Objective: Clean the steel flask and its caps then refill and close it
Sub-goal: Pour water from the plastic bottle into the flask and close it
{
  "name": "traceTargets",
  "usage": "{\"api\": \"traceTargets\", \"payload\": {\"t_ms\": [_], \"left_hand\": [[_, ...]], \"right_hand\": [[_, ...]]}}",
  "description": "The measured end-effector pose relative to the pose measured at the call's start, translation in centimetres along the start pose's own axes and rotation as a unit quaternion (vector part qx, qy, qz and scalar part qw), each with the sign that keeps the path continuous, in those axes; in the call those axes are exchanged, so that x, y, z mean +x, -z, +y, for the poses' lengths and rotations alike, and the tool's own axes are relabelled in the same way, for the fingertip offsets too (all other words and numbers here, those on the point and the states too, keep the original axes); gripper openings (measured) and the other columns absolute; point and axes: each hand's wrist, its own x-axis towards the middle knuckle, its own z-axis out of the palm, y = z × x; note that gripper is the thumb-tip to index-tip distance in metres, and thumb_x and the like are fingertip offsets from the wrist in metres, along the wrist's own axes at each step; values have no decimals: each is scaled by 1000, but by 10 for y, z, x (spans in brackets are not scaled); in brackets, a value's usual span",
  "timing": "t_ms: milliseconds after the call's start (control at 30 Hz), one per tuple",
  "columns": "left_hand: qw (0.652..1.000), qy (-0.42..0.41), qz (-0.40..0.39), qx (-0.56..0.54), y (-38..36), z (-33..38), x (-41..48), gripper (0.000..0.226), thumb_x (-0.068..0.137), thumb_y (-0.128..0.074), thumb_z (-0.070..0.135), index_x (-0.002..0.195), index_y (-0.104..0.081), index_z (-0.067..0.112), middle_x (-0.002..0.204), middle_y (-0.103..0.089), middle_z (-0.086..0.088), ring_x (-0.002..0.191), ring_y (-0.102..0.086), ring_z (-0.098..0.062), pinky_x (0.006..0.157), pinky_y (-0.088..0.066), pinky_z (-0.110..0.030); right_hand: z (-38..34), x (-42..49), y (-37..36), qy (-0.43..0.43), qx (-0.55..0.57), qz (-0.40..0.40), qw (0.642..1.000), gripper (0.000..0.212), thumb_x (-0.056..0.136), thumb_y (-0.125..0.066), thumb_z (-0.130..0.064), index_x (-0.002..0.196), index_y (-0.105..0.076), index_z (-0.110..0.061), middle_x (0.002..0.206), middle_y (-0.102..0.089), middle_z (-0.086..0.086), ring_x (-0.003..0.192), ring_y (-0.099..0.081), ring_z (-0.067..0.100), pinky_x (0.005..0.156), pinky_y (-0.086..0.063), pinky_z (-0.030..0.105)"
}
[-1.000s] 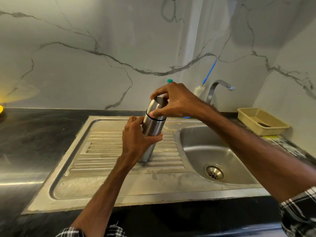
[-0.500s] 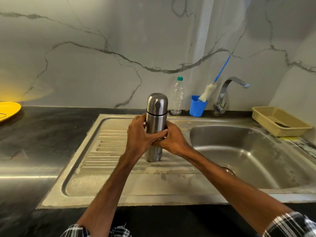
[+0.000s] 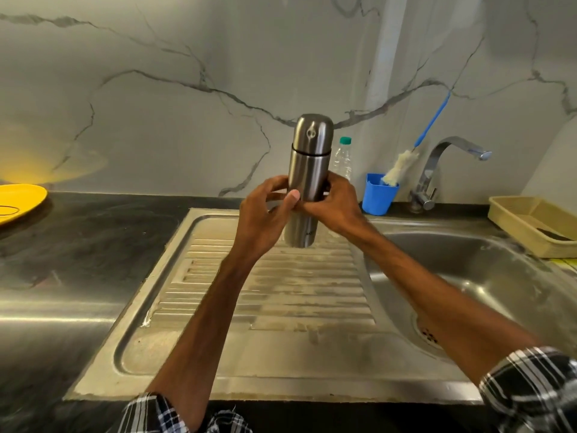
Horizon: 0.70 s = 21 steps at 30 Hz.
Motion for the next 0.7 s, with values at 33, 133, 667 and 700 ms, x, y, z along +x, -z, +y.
{"api": "traceTargets", "payload": {"t_ms": [33,133,667,700], "left_hand": [[1000,2,3,2,0,-3,6,35,99,-64,29,132,-63,16,125,-68,4,108,-67,-5,93,-56,-23],[1000,7,1,23,1,-15,15,31,100,-63,22,131,-64,15,127,-67,3,109,-65,-6,90,-51,-9],[992,87,76,42,34,-53,-13,27,89,-77,23,113,-69,14,104,-72,9,86,-69,5,78,-57,-18],[992,90,78,43,33,-53,-13,27,89,-76,22,113,-68,13,105,-71,9,84,-68,6,75,-57,-16]], "right_hand": [[-1,9,0,-1,-2,6,1000,70,73,-89,-31,132,-57,-13,111,-65,-6,87,-60,-6,71,-47,7],[1,26,-6,-10,-13,9,1000,70,74,-88,-33,133,-54,-13,114,-63,-4,88,-58,-1,65,-42,2],[14,7,-73,1,-7,-45,999,71,69,-91,-31,131,-60,-12,117,-70,2,84,-61,-4,69,-45,5],[15,6,-74,1,-8,-43,999,71,69,-91,-30,130,-60,-12,117,-70,3,84,-61,-4,69,-45,5]]}}
